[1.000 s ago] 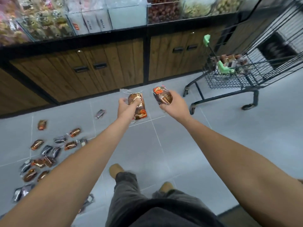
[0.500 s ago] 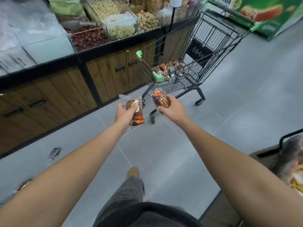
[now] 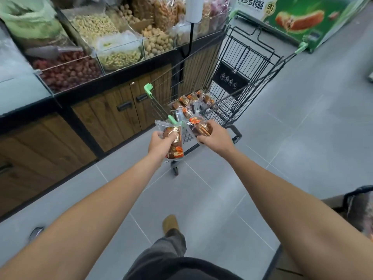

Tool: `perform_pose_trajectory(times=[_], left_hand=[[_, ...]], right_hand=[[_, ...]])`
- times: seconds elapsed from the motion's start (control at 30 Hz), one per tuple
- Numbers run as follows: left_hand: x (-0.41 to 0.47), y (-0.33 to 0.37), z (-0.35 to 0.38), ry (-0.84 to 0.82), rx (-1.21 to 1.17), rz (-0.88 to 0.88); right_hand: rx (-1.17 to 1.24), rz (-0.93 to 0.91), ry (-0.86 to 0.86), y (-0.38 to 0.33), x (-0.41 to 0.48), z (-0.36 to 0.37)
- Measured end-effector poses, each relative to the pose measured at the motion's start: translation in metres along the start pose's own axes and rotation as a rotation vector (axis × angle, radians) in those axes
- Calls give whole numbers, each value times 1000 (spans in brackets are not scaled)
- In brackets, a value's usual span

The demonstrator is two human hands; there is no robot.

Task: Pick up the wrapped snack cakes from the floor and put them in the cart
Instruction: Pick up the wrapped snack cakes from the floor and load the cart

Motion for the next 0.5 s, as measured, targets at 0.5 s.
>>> perform_pose_trajectory(times=[0.5], left_hand=[[148,115,69,-69,77,7]], right_hand=[[67,63,23,40,177,-31]])
Point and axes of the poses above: each hand's wrist, its own x-axis towards the middle knuckle, its own z-axis out of the palm, y = z × x, the point moved 5 cm from there along x, towards the middle knuckle, and after that the axes turned 6 degrees about -z, right-handed, at the moved point
